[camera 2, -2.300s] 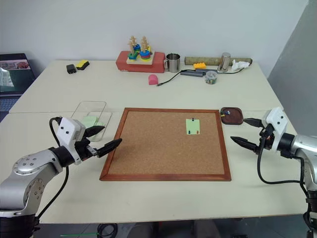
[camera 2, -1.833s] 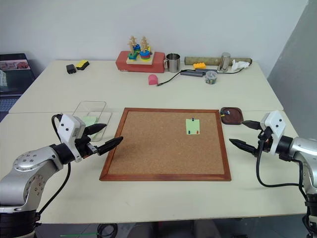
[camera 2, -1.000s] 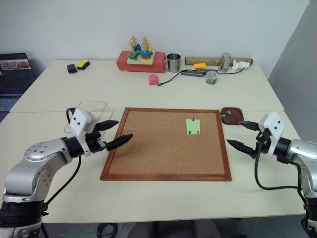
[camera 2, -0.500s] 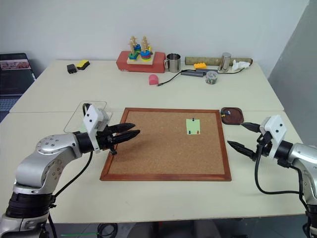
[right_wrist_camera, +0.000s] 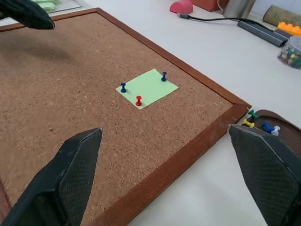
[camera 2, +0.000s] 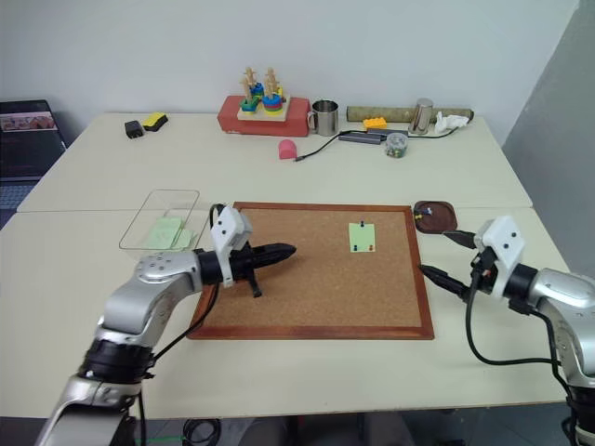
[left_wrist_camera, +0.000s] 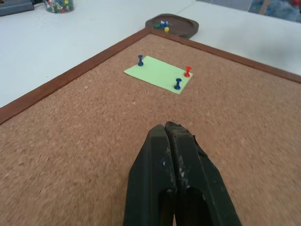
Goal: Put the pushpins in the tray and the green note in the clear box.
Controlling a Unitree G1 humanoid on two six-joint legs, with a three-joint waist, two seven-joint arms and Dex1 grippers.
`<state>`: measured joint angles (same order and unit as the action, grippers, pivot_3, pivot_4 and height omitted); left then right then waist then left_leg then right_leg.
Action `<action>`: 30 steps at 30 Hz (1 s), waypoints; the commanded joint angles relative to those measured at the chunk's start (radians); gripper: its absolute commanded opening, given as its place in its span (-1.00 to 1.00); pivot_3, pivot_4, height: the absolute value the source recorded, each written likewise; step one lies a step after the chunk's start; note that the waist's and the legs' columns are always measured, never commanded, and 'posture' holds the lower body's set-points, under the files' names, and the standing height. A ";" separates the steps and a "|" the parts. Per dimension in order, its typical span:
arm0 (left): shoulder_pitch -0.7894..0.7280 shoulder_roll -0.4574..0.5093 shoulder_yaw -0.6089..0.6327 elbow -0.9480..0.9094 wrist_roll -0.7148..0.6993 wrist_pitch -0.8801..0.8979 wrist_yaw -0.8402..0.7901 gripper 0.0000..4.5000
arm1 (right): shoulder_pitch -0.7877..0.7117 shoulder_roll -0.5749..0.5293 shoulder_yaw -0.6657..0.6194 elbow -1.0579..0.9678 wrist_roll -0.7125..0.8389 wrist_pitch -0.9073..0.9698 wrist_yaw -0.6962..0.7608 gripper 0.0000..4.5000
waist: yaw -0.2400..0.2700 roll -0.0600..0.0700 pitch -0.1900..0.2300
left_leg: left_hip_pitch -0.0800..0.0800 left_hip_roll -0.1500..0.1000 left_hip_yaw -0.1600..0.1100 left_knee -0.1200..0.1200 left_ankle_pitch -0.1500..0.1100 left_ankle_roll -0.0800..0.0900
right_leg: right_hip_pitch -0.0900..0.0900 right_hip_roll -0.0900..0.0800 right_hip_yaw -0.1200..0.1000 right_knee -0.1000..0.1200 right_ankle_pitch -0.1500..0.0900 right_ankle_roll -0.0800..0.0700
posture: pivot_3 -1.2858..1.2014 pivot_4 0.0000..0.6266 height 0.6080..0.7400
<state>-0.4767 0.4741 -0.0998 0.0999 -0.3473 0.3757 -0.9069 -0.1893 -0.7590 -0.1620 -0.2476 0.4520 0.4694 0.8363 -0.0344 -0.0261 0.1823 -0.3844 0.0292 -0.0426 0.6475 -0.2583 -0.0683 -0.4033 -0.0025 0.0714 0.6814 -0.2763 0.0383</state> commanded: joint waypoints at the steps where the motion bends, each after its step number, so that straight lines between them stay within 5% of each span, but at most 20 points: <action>1: -0.017 -0.032 -0.012 0.068 0.030 -0.079 -0.016 -1.00 | -0.072 0.018 0.047 -0.039 -0.006 0.068 -0.044 1.00 | 0.000 0.000 0.000 | 0.000 0.000 0.000 0.000 0.000 0.000 | 0.000 0.000 0.000 0.000 0.000 0.000 | 0.03 -0.52 1.00; 16: -0.005 -0.079 -0.033 0.192 0.107 -0.168 -0.027 -1.00 | -0.505 0.275 0.303 0.472 -0.204 -0.047 -0.061 1.00 | 0.001 0.000 0.000 | -0.001 0.000 -0.001 0.000 0.000 0.000 | -0.001 0.000 -0.001 0.000 0.000 0.000 | 0.03 -0.52 1.00; 30: 0.030 -0.083 -0.023 0.141 0.110 -0.148 0.000 -1.00 | -0.669 0.392 0.297 0.922 -0.299 -0.266 -0.028 1.00 | -0.001 0.000 0.000 | -0.001 0.000 -0.002 -0.001 0.000 0.000 | -0.001 -0.001 -0.002 0.000 0.000 0.000 | 0.03 -0.52 1.00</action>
<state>-0.4596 0.3918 -0.1221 0.2715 -0.2408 0.2184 -0.9070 -0.8120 -0.3728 0.1608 0.6467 0.1662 0.2482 0.8063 -0.0354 -0.0262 0.1819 -0.3851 0.0292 -0.0443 0.6470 -0.2583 -0.0683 -0.4042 -0.0033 0.0697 0.6820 -0.2759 0.0380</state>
